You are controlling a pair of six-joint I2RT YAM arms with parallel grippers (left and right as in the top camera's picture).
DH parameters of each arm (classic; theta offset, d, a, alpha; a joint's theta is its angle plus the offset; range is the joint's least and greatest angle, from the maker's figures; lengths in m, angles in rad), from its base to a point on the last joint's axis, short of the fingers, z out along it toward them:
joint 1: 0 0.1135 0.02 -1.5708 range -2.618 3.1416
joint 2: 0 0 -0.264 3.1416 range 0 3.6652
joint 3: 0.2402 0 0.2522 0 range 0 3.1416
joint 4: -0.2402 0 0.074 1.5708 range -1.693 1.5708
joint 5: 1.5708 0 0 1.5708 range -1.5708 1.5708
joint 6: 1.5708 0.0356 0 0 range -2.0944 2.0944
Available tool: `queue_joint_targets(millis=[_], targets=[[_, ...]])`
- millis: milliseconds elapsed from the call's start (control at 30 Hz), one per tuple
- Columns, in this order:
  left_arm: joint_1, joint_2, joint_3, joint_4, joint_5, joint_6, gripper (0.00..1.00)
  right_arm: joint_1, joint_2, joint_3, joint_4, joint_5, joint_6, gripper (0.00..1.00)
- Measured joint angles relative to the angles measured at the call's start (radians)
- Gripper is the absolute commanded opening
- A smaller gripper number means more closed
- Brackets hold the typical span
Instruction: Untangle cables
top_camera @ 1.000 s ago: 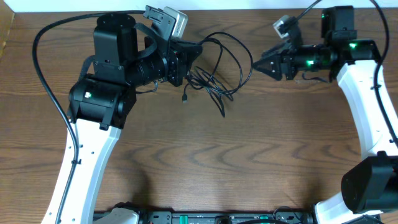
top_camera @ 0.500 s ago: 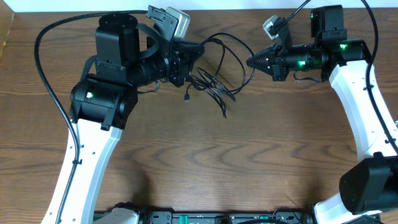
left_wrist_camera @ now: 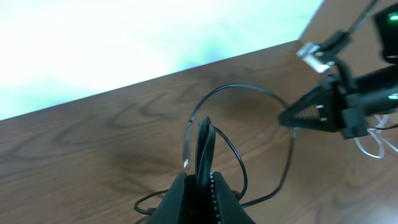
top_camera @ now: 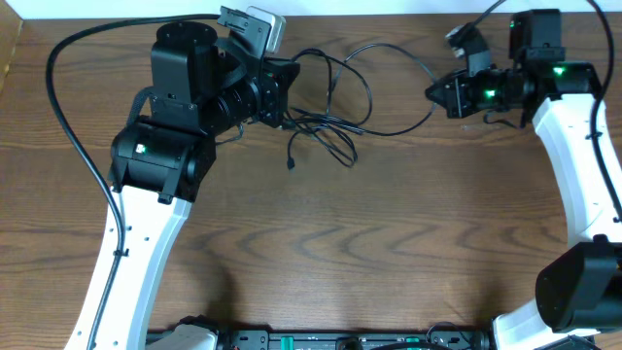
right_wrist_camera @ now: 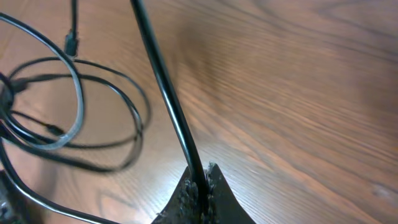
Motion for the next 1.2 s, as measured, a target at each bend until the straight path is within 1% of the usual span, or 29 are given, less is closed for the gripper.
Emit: queue_joint_targets(millis=[167,267,433,500,600,800,1067,1200], targets=[[0.0,0.0,0.0,-0.007,-0.074,0.0,0.08,-0.032,0.0,0.0,-0.015,0.069,0.028,0.01],[0.0,0.0,0.0,-0.007,-0.14,0.0,0.08,-0.055,0.0,0.0,-0.038,0.166,0.067,0.01],[0.013,0.0,0.0,-0.003,-0.32,0.002,0.08,-0.115,0.0,0.0,-0.086,0.317,0.109,0.01],[0.033,0.0,0.0,0.0,-0.365,0.002,0.07,-0.152,0.0,0.0,-0.086,0.359,0.139,0.01],[0.095,0.0,0.0,0.003,-0.411,0.002,0.08,-0.219,0.0,0.0,-0.095,0.406,0.186,0.01],[0.236,0.0,0.0,0.018,-0.449,0.001,0.08,-0.362,0.0,0.0,-0.118,0.474,0.258,0.01],[0.44,-0.001,0.0,0.039,-0.455,-0.036,0.08,-0.523,0.0,0.0,-0.145,0.499,0.334,0.01],[0.504,-0.003,0.0,0.041,-0.459,-0.05,0.08,-0.57,0.0,0.0,-0.159,0.525,0.368,0.01]])
